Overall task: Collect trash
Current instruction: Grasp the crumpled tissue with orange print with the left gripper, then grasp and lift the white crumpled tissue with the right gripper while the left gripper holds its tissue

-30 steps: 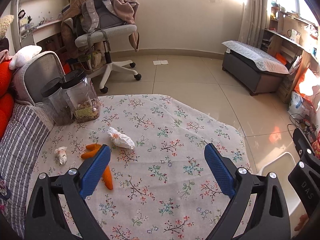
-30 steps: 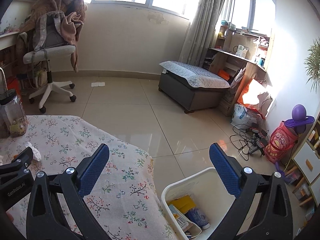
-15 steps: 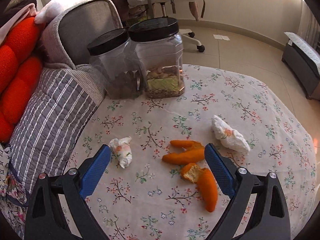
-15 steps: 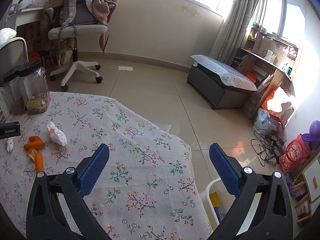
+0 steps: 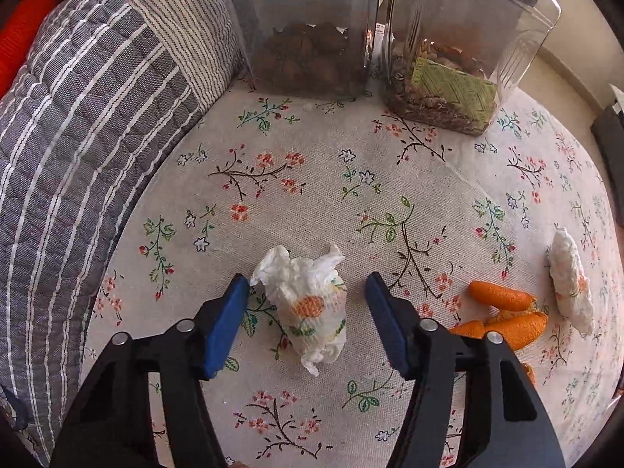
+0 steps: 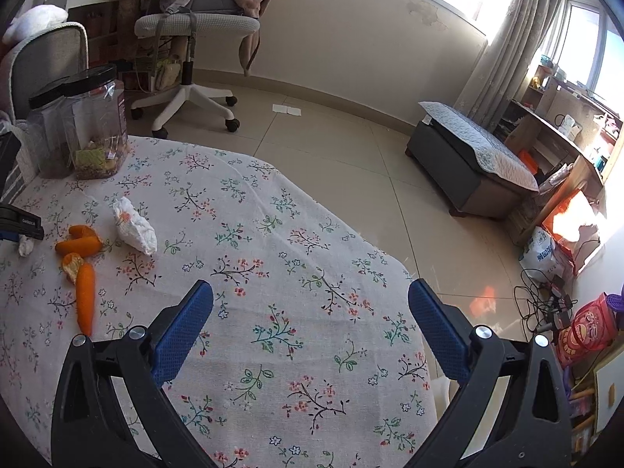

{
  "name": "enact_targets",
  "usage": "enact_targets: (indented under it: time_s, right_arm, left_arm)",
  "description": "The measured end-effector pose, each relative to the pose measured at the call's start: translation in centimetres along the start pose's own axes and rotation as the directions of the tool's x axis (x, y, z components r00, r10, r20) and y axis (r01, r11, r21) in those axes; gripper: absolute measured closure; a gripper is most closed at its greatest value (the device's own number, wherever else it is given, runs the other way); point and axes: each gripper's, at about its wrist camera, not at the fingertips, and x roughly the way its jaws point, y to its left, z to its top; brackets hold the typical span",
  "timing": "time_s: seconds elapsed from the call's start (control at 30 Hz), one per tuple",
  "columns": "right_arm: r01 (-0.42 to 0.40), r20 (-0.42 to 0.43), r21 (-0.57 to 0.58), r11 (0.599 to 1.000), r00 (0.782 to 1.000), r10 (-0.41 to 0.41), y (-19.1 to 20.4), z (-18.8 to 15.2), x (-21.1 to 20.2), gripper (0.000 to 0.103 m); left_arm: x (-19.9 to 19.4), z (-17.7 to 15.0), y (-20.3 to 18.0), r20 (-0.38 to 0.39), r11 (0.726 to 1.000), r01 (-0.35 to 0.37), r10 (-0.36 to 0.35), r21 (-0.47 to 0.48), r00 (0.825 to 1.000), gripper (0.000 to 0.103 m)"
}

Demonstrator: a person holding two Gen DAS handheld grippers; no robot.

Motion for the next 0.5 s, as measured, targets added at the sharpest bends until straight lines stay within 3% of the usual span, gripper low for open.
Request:
enact_targets:
  time_s: [0.03,0.13,0.23,0.33,0.5]
  right_arm:
    - [-0.033,-0.023,-0.015,0.999,0.999,0.032,0.5,0.2,0.7,0.007]
    - [-0.177,-0.069,0.013,0.984,0.982,0.177,1.9,1.5,2.6,0.007]
    - [-0.310,-0.102,0.059,0.949,0.944,0.314,3.7,3.5,4.7,0.007]
    - [-0.386,-0.127,0.070,0.920,0.911,0.392,6.0,5.5,6.6,0.007]
    - [-0.439,-0.149,0.043,0.898,0.886,0.440,9.3,7.8,8.5,0.007]
  left_arm:
    - [-0.3,0.0,-0.1,-0.005,1.000,0.008,-0.008,0.007,1.000,0.073]
    - [-2.0,-0.1,-0.4,0.012,0.998,0.065,-0.065,0.017,0.998,0.072]
    - [-6.1,0.3,-0.9,0.096,0.990,0.133,-0.136,0.041,0.986,0.072]
    - [-11.0,0.7,-0.1,0.193,0.972,0.228,-0.235,0.057,0.953,0.072]
    - [-17.2,0.2,0.2,0.318,0.946,0.314,-0.323,0.082,0.891,0.072]
